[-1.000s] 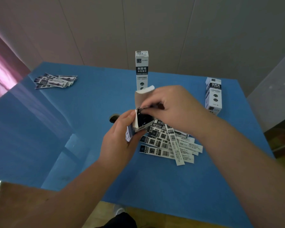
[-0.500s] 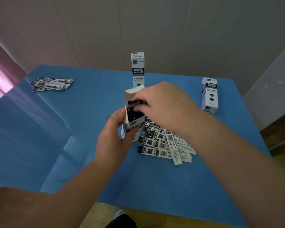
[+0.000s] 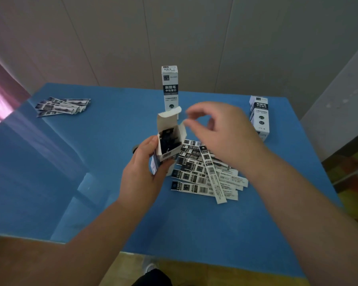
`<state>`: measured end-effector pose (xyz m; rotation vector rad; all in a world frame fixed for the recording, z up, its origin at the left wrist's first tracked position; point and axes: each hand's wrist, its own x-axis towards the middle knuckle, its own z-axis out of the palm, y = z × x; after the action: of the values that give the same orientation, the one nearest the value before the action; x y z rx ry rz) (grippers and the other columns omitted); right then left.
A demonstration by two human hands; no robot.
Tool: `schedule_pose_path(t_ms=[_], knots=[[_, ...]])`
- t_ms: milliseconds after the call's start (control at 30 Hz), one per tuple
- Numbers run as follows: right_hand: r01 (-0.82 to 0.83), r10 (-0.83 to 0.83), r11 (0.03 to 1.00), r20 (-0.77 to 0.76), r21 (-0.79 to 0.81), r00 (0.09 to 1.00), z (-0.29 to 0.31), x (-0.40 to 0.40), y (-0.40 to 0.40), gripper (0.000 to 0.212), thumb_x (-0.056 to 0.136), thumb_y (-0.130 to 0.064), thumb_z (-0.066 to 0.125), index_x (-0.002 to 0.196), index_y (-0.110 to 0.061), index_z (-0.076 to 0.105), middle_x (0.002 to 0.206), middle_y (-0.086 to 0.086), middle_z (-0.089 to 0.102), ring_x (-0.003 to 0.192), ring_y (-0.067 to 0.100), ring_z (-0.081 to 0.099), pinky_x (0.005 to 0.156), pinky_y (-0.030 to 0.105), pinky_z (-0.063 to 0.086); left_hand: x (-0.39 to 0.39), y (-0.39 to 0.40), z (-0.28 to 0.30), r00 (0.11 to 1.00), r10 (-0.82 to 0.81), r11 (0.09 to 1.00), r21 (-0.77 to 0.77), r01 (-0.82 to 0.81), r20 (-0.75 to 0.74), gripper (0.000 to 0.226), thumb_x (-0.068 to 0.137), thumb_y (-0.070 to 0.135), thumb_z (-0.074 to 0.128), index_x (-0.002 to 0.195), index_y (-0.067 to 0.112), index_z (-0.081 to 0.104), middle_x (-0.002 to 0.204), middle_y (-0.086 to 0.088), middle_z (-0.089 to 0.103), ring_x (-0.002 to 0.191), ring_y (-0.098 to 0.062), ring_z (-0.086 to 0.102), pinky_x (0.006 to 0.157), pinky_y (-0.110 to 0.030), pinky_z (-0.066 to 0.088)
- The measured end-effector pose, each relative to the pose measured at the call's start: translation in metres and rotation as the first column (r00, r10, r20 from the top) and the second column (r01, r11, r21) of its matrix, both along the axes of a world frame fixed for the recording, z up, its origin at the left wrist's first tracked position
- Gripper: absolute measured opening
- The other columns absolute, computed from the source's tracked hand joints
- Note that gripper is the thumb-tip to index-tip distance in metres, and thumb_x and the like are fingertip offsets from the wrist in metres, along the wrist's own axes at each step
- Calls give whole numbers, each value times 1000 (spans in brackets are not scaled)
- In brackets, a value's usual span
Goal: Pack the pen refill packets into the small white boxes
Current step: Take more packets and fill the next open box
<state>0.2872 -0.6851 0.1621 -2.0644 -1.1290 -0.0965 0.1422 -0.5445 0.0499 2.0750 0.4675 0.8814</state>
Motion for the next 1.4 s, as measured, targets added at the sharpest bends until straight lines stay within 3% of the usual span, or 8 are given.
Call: schedule_pose_path(t_ms=[67, 167, 267, 600, 733, 933, 1200, 1400], knots=[[160, -160, 987, -62, 4, 985, -22, 7, -16, 17, 97, -40, 59, 110, -35, 68, 102, -22, 69, 68, -5, 58, 70, 25, 51, -1, 0, 1, 1000, -13, 1000, 15, 13, -5, 52, 86, 48, 65, 131, 54, 39, 135, 38, 49, 128, 1, 54, 102, -35, 53], [235, -286, 818, -16, -525, 958, -64, 15, -32, 41, 94, -54, 61, 121, -22, 65, 118, -4, 67, 94, 15, 64, 82, 38, 55, -1, -1, 3, 999, -35, 999, 34, 36, -3, 51, 84, 60, 57, 130, 54, 38, 132, 52, 43, 122, 19, 49, 99, -14, 47], [169, -267, 598, 3, -783, 964, -95, 11, -35, 70, 82, -75, 59, 118, -16, 60, 125, 3, 56, 113, 27, 55, 88, 41, 50, 2, -2, 2, 999, -46, 999, 27, 47, -8, 52, 82, 60, 56, 131, 54, 38, 131, 53, 42, 121, 23, 46, 97, -17, 46], [220, -191, 674, 120, -705, 974, -112, 12, -27, 23, 95, -42, 64, 102, -20, 68, 103, 0, 56, 98, 24, 58, 73, 35, 46, 0, 7, 3, 995, -103, 994, 28, 103, -7, 47, 94, 42, 69, 130, 51, 40, 130, 52, 44, 118, 23, 48, 94, 0, 36], [240, -229, 654, 115, -717, 967, -107, 14, -19, 14, 93, -34, 67, 100, -23, 70, 97, 0, 65, 87, 23, 63, 68, 33, 50, 0, 13, 6, 993, -115, 993, -2, 115, -6, 54, 85, 52, 64, 130, 69, 40, 129, 51, 46, 120, 22, 49, 93, -11, 48], [233, -246, 587, 104, -775, 964, -98, 19, -8, 27, 85, -50, 72, 86, -23, 68, 85, -3, 58, 80, 20, 57, 61, 31, 45, 4, 31, 5, 989, -142, 990, -22, 141, -47, 63, 86, 52, 75, 125, 78, 33, 123, 52, 49, 117, 24, 49, 89, -5, 44], [174, -183, 570, 83, -803, 980, -89, 15, 7, 19, 93, -33, 65, 108, -25, 70, 109, -1, 67, 99, 25, 65, 75, 33, 50, 16, 57, 8, 964, -246, 969, -32, 244, -99, 59, 87, 50, 75, 128, 68, 36, 122, 54, 47, 115, 18, 51, 92, -14, 40], [236, -270, 578, 90, -782, 959, -79, 13, 9, 31, 96, -39, 56, 76, -17, 64, 77, -1, 58, 66, 19, 58, 54, 31, 41, 29, 73, 5, 941, -326, 945, -32, 324, -92, 61, 86, 47, 74, 131, 59, 34, 122, 57, 44, 112, 29, 45, 90, -8, 37]])
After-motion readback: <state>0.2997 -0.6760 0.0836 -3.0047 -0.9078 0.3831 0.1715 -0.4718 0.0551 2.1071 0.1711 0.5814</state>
